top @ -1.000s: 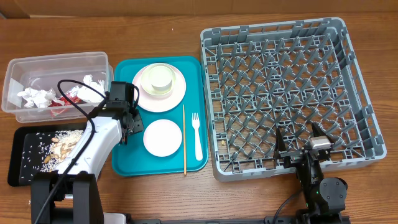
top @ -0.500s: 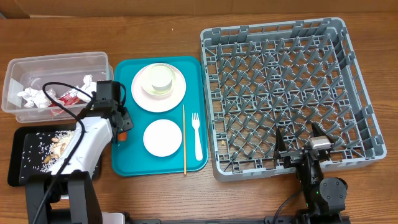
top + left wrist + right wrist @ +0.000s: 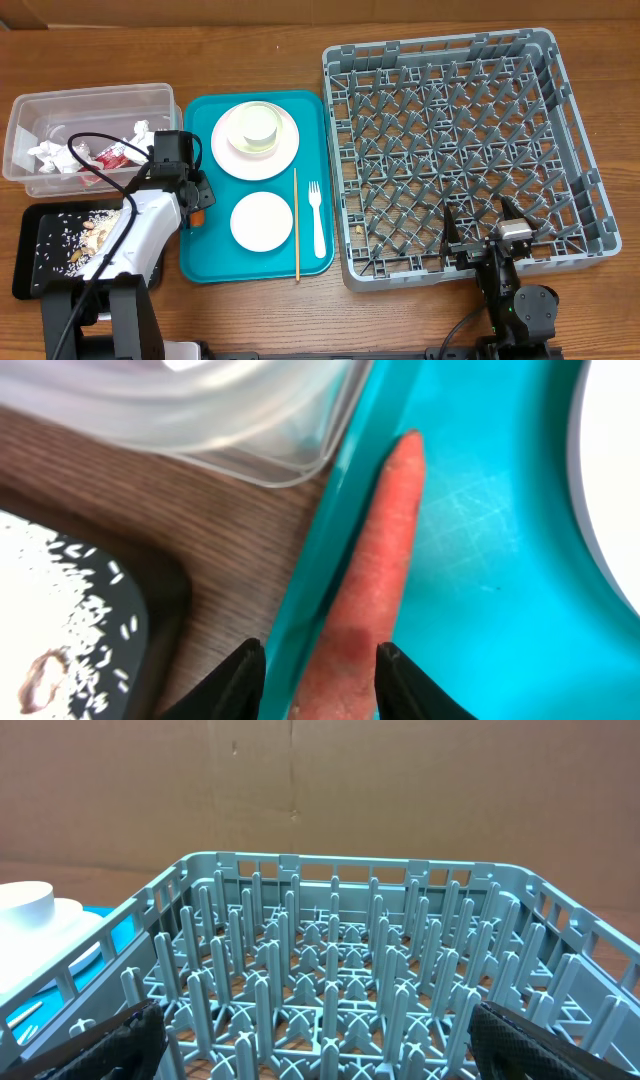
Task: Sort waste into correct bins and load items into the dishwasher
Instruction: 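Lower the left gripper onto the carrot and grasp it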
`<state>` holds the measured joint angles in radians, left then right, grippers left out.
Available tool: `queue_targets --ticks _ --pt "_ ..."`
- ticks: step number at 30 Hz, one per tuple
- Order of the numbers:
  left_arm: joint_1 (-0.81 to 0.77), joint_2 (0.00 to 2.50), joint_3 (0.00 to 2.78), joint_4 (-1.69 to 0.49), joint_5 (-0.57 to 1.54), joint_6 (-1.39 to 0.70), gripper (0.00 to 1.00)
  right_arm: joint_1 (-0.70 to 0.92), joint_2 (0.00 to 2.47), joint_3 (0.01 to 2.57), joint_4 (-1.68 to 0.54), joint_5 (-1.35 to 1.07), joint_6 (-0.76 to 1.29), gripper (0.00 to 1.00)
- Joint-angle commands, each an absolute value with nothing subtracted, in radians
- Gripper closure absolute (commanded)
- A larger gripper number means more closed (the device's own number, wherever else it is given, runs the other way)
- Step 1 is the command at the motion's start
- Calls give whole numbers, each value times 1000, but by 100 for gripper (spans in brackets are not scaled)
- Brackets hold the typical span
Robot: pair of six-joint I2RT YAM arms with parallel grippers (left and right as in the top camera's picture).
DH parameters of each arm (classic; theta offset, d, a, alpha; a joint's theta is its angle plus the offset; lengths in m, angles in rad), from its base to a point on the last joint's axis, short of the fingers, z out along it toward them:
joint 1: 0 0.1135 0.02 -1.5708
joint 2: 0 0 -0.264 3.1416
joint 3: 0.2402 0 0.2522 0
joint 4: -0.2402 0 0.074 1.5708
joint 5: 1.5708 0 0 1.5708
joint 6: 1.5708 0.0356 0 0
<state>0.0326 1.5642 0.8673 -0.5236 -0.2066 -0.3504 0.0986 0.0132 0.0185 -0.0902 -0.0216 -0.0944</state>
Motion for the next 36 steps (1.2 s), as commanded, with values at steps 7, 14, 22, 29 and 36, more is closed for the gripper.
queue_targets --ticks 7,14,22,29,36 --pt "33 1557 840 -491 -149 -291 56 94 7 8 -84 -21 -98 0" --pt "33 1615 840 -468 -129 -291 57 94 7 8 -84 -21 -98 0" --pt "33 1656 840 -438 -100 -291 62 94 7 8 -84 -21 -98 0" --pt "32 1656 840 -437 -52 -275 65 94 7 8 -84 -21 -98 0" --pt "32 1656 840 -442 -41 -268 67 94 7 8 -84 -21 -98 0"
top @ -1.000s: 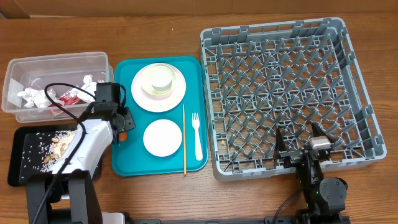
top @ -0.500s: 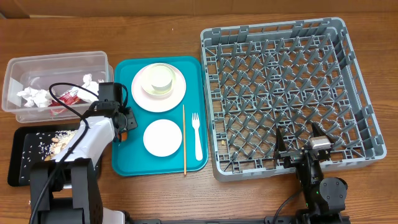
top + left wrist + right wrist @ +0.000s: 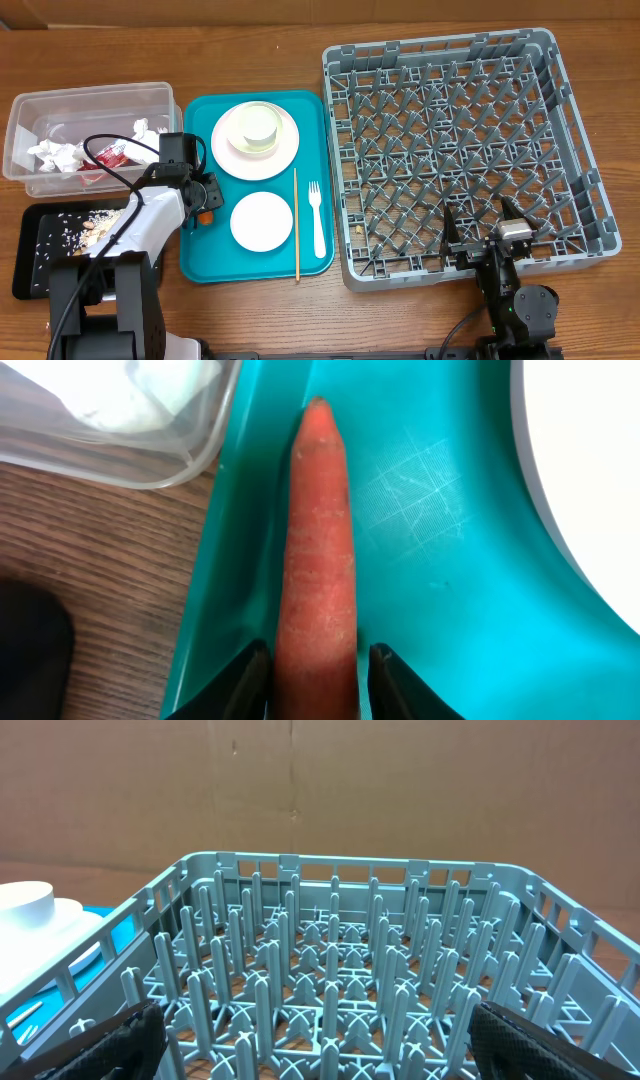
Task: Sort waste into correct bins and load items into the dishwasher
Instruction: 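Lower the left gripper onto the carrot and grasp it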
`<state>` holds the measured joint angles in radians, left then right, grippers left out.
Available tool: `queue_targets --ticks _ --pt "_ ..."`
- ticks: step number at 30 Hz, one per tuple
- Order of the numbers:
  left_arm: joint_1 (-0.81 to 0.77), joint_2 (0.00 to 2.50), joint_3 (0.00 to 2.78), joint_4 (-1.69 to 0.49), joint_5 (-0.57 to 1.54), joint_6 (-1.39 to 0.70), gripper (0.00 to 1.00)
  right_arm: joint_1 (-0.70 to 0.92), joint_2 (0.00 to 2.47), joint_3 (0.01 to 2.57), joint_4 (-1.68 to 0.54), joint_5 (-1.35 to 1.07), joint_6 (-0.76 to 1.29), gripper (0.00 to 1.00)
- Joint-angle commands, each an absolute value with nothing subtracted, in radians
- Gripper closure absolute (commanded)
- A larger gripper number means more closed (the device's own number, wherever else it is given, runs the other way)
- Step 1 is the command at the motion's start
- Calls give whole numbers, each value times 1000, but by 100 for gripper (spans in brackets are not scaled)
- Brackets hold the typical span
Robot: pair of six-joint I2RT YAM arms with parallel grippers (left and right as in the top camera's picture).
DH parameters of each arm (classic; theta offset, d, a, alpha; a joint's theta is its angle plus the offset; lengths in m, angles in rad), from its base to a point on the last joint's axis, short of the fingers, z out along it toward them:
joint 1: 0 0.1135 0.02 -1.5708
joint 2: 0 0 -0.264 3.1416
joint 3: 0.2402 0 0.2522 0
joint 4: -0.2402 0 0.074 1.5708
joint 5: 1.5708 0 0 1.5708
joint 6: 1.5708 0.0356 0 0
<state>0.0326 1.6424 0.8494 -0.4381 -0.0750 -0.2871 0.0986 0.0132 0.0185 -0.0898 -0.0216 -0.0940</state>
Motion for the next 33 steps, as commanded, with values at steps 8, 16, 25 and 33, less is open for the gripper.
queue_targets --ticks 8,16,25,33 --pt "32 1656 840 -468 -33 -225 72 94 7 8 -84 -21 -98 0" --pt "32 1655 871 -545 -80 -202 73 94 7 8 -84 -21 -98 0" --pt "32 1655 893 -578 -85 -194 58 94 7 8 -84 -21 -98 0" --pt "32 1655 893 -577 -84 -194 74 94 7 8 -84 -21 -98 0"
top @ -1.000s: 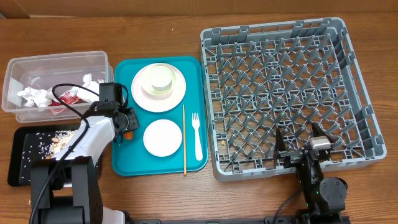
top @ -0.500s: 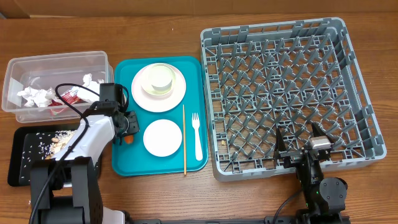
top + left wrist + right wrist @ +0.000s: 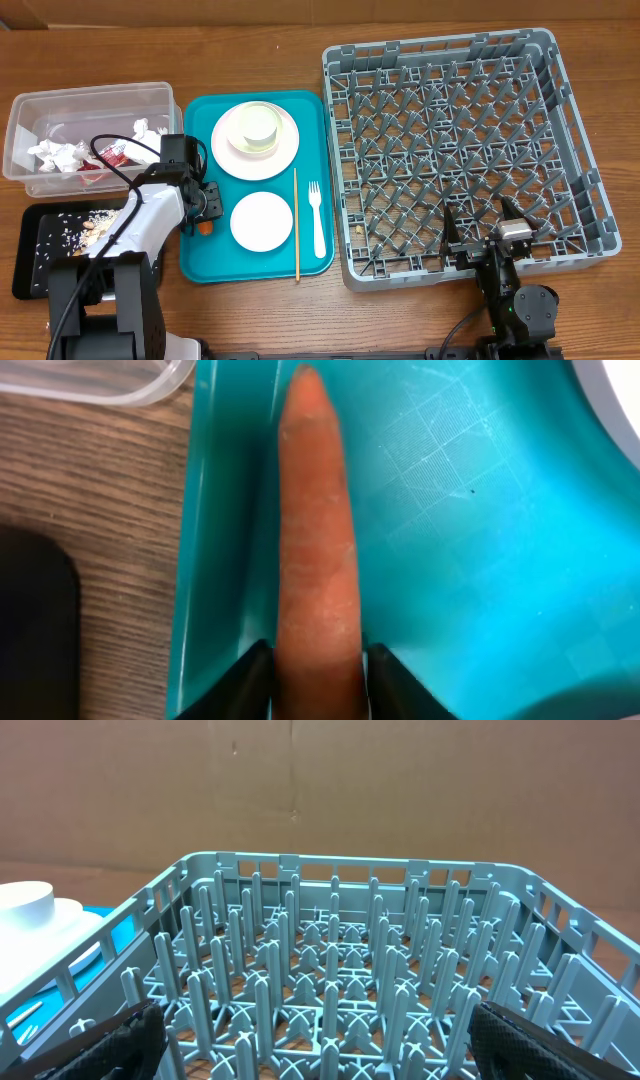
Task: Sort waste into correct bins and load items into the dishwasher
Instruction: 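Lower the left gripper onto the carrot and grasp it, then carry the carrot left and drop it onto the black tray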
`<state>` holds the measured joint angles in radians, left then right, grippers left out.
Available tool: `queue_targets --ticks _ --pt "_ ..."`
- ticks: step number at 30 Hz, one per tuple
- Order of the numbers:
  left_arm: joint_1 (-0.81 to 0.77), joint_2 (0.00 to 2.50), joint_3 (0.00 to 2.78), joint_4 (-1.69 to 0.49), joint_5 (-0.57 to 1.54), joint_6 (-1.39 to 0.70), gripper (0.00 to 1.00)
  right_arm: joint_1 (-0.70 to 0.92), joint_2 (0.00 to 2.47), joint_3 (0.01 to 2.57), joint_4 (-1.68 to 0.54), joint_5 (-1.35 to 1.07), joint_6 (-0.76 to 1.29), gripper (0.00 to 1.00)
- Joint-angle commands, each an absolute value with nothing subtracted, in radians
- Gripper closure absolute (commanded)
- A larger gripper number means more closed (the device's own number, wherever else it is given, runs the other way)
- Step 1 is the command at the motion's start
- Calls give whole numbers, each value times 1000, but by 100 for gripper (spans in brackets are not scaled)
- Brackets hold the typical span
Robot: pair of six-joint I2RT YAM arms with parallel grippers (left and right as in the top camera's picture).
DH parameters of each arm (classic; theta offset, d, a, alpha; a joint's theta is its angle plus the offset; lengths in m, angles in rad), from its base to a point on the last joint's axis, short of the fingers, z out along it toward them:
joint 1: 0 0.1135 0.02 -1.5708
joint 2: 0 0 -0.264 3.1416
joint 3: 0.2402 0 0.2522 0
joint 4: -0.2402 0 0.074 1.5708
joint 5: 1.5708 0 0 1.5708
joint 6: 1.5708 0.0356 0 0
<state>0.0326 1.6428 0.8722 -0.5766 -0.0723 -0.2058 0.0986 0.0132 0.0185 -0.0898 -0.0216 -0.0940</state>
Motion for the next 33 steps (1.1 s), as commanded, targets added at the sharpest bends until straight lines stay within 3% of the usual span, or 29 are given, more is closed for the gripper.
queue_targets --ticks 1,6,24,33 --pt "32 1655 893 -577 -84 -194 78 94 7 8 -84 -21 -98 0" --pt "32 1653 905 -587 -60 -194 96 94 7 8 -84 -21 -98 0" --pt "36 1312 1033 -859 42 -270 96 94 7 8 -84 -21 -98 0" --pt "199 1202 1033 -920 42 -379 96 94 7 8 -84 -21 -98 0"
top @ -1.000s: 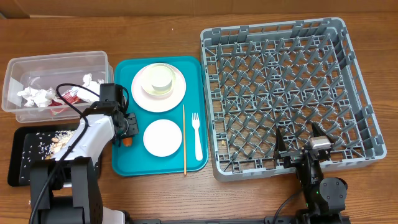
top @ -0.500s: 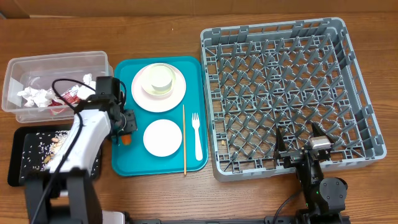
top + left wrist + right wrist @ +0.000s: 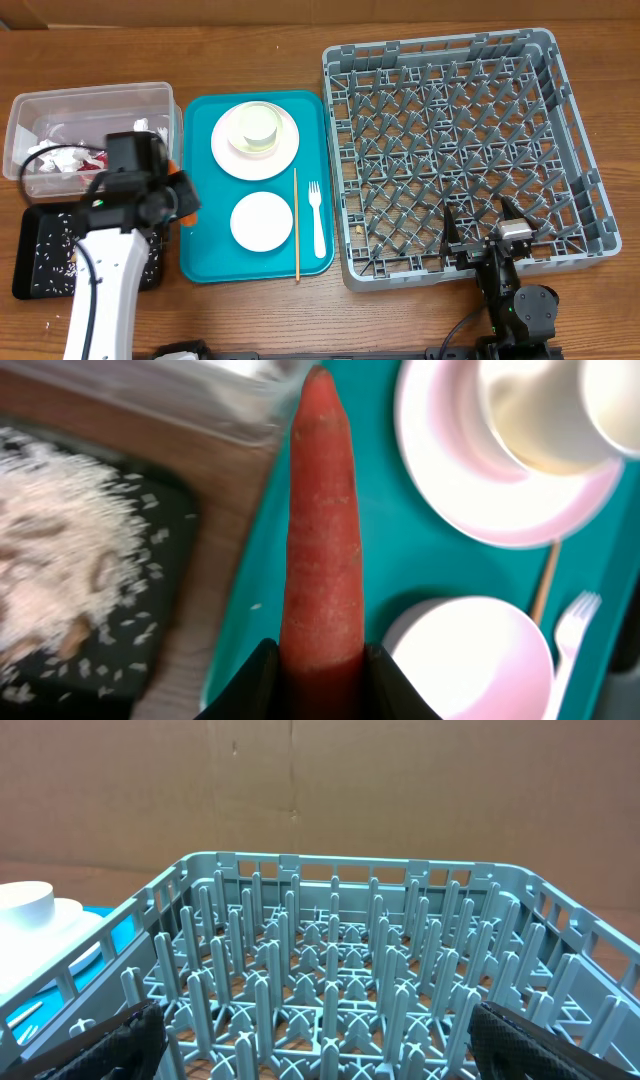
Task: Sort waste into correct bins and load items into the dishwasher
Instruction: 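Carry the carrot left and drop it onto the black tray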
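My left gripper (image 3: 318, 680) is shut on an orange carrot (image 3: 320, 520), held in the air over the left edge of the teal tray (image 3: 205, 262); its orange tip shows beside the arm (image 3: 176, 186). On the tray lie a plate with a cup (image 3: 255, 135), a small plate (image 3: 260, 220), a chopstick (image 3: 296, 225) and a white fork (image 3: 317, 218). The black tray of rice (image 3: 40, 262) sits left of the teal tray. My right gripper (image 3: 320, 1035) stands open at the near edge of the grey dish rack (image 3: 460, 150).
A clear plastic bin (image 3: 90, 130) with crumpled paper and wrappers stands at the far left, above the black tray. The dish rack fills the right half of the table. Bare wood runs along the front edge.
The left gripper has lifted the carrot off the teal tray and now holds it raised, above the tray's left edge. The right arm has not moved.
The carrot lay along the tray's left rim with my left gripper's open fingers at either side of it. The fingers then stood closer on the carrot, still on the tray. Now the carrot hangs gripped above the tray. The right gripper stayed still throughout.
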`<state>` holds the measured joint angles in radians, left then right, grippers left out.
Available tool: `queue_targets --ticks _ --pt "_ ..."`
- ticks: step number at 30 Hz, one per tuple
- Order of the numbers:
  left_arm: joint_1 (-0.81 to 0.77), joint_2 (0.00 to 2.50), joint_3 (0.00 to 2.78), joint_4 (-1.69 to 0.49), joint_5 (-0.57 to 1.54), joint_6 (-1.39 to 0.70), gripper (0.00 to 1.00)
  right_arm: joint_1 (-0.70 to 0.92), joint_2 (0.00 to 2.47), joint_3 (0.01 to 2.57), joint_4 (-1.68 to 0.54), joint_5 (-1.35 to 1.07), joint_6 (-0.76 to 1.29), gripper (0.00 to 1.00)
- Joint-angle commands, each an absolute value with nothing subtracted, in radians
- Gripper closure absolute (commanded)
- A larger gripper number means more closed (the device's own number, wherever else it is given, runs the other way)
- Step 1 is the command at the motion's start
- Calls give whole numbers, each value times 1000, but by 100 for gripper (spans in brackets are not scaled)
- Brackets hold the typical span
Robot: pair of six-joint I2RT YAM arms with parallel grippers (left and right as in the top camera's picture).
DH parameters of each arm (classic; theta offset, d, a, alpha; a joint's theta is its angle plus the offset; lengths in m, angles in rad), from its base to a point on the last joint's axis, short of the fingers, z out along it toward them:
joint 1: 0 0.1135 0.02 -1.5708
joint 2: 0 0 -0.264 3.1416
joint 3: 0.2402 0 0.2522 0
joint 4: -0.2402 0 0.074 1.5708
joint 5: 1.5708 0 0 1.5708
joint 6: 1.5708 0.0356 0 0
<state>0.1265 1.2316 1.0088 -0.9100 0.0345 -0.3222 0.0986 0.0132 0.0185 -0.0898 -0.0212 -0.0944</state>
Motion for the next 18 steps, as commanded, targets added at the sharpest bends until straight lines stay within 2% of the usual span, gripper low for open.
queue_targets --ticks 1,8,12,18 --pt "231 1201 1033 -928 41 -383 96 94 7 8 -84 -21 -98 0" --pt "455 1202 1030 -939 23 -400 96 94 7 8 -84 -21 -98 0" --pt "608 1204 1015 -920 27 -553 96 94 7 8 -84 -21 -98 0" --pt "722 1204 930 -833 28 -710 96 94 7 8 -84 -21 -98 0"
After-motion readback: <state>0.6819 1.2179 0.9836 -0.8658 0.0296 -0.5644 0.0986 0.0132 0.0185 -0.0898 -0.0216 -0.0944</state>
